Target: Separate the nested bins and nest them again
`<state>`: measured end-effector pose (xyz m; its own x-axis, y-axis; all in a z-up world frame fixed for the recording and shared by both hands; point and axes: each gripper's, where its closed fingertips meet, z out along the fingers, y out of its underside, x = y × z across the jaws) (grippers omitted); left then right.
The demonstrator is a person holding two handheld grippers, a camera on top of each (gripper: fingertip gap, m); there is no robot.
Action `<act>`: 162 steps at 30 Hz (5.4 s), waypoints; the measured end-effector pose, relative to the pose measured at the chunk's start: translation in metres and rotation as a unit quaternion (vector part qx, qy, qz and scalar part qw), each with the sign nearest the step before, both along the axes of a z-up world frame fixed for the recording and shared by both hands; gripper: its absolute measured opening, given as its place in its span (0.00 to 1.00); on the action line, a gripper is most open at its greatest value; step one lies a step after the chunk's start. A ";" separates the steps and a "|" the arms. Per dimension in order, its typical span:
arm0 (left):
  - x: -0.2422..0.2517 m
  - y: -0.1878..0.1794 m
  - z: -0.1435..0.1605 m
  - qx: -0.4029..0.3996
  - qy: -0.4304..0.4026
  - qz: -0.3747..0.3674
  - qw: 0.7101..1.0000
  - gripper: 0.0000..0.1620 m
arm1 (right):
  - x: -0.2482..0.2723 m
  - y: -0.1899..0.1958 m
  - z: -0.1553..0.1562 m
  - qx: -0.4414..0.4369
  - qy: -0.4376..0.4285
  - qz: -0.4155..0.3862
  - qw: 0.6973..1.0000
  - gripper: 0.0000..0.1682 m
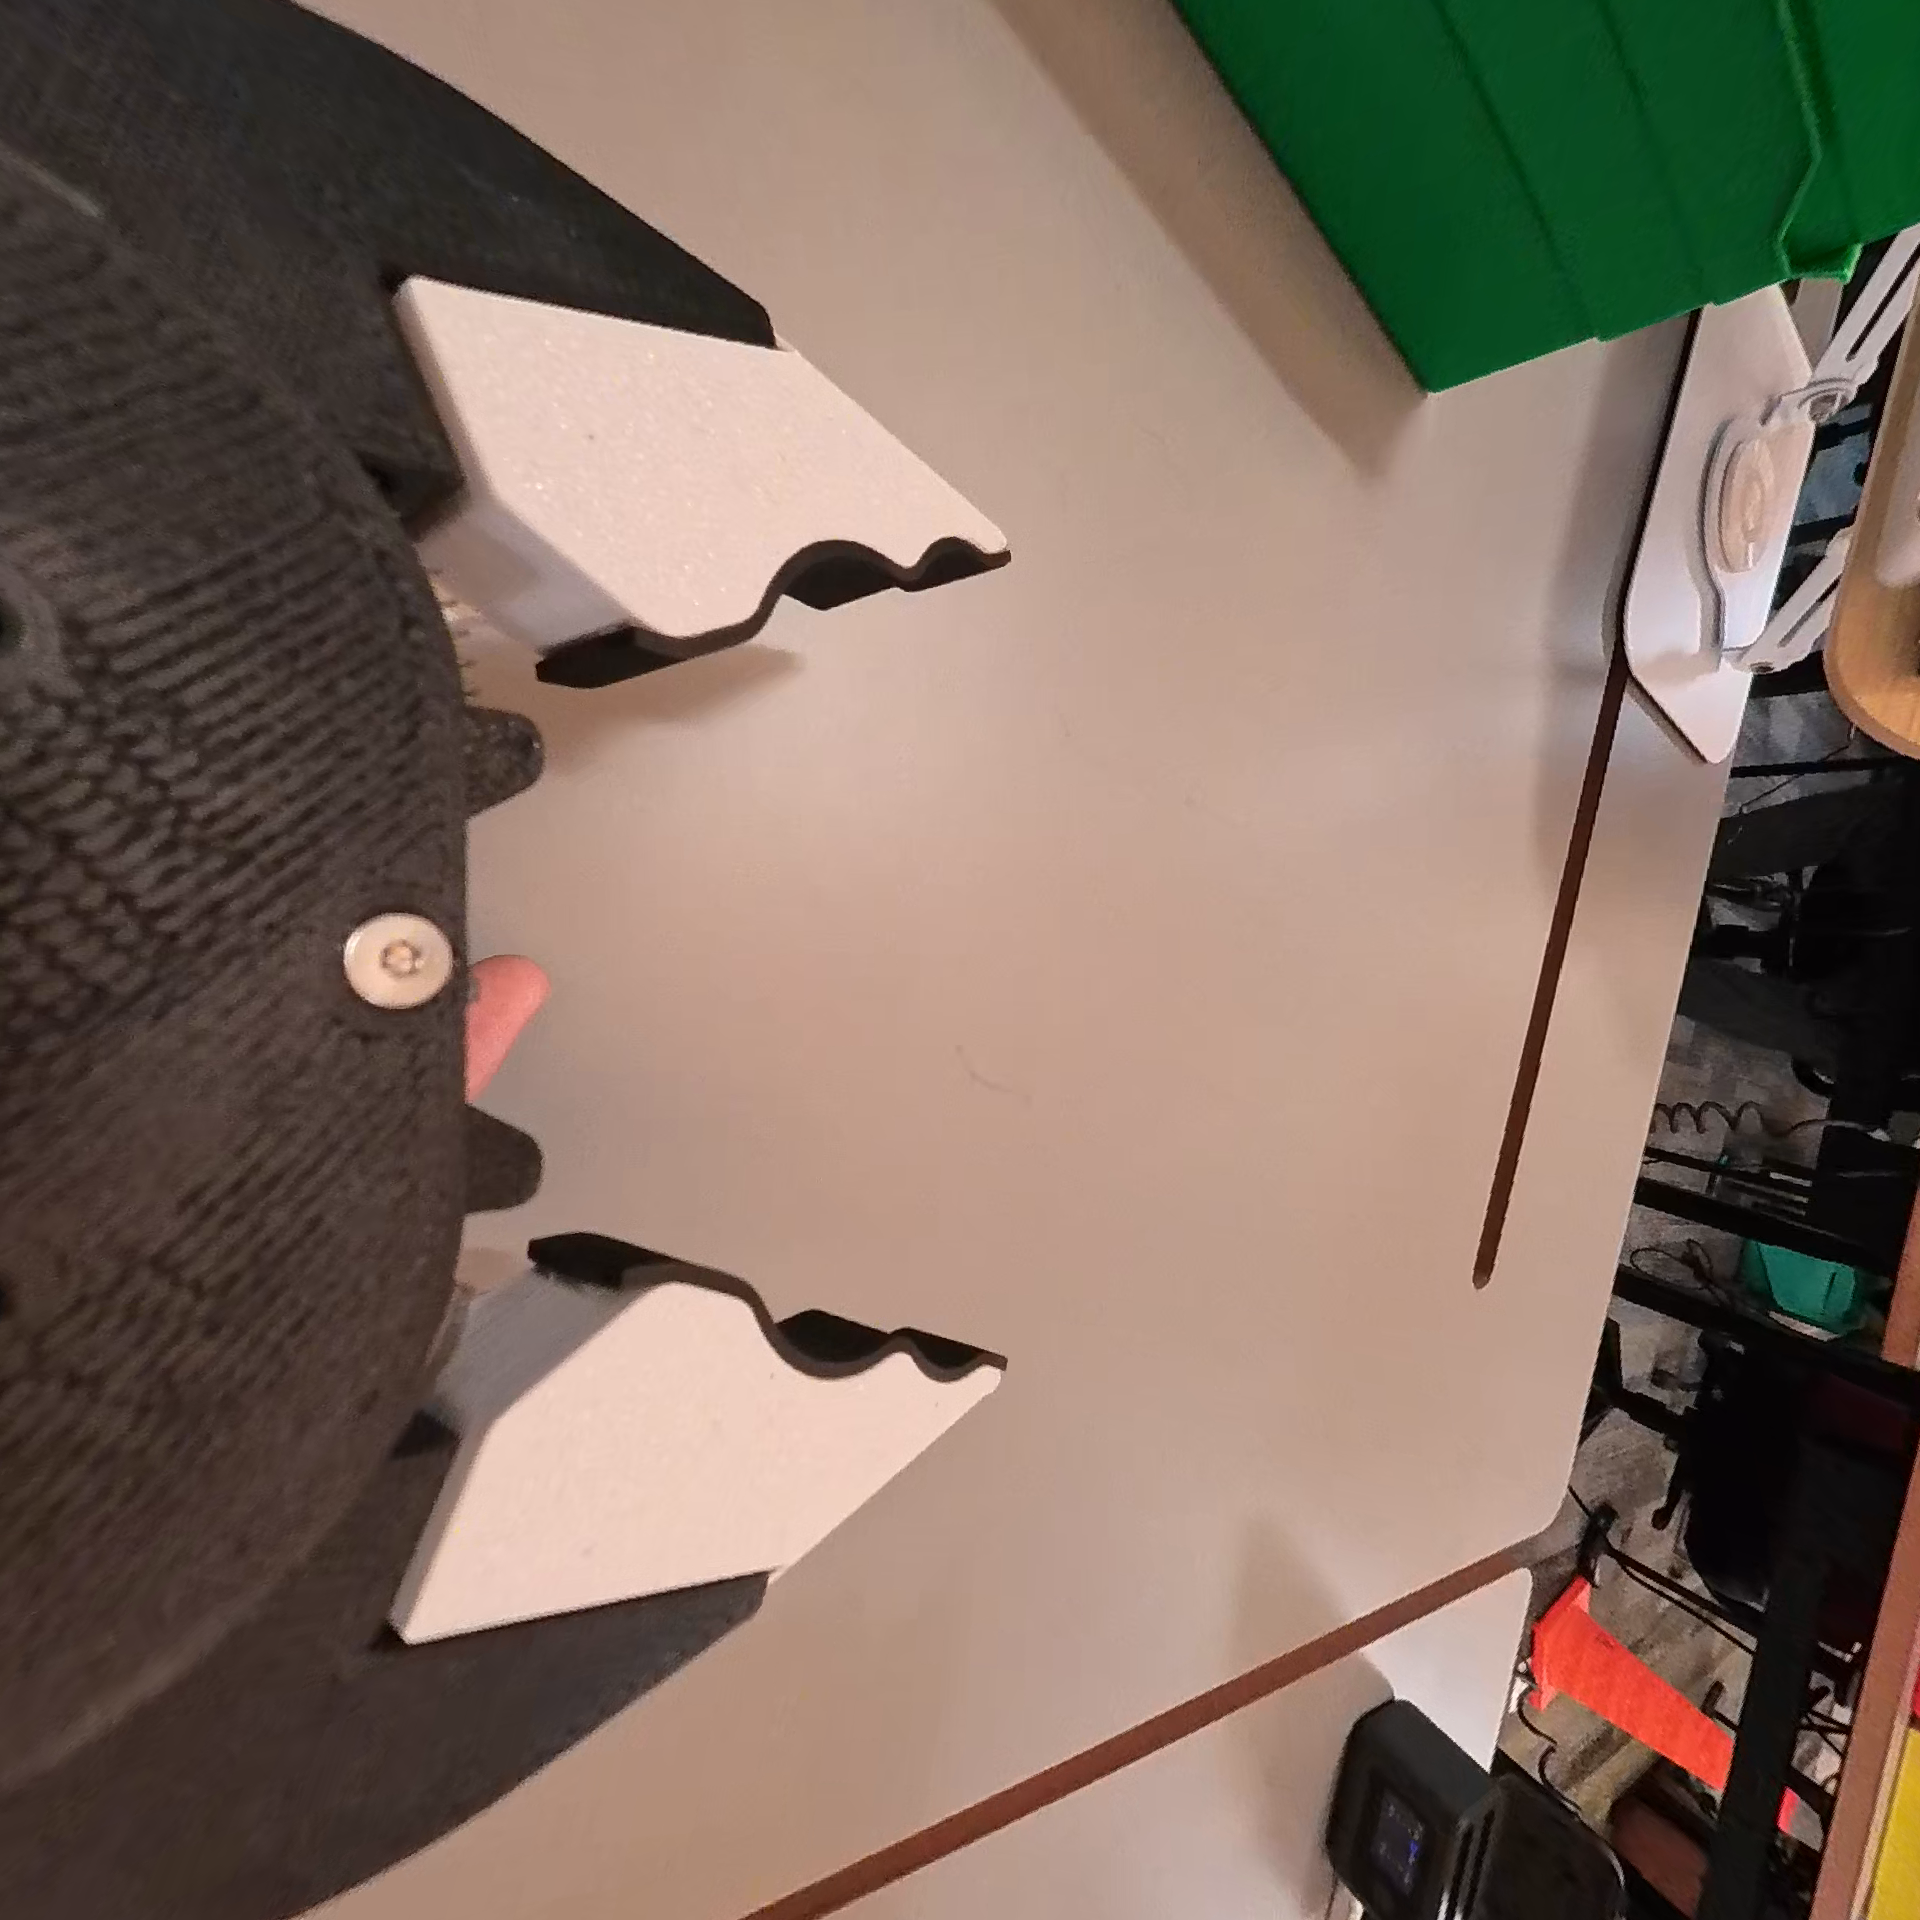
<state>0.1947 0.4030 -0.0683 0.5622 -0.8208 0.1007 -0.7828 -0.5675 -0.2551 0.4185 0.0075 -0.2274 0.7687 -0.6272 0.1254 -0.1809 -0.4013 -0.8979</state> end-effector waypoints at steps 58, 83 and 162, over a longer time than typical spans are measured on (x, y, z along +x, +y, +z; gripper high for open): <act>-0.084 -0.055 -0.067 0.198 -0.437 -0.048 0.876 0.59 | -0.204 0.160 0.060 0.108 0.003 0.132 0.985 0.49; -0.074 -0.081 -0.081 0.094 -0.451 -0.077 0.884 0.52 | -0.128 0.137 0.063 0.134 -0.018 0.038 0.990 0.01; -0.039 -0.118 -0.097 -0.035 -0.421 -0.129 0.897 0.55 | -0.097 0.211 0.052 -0.260 0.365 0.086 0.890 0.64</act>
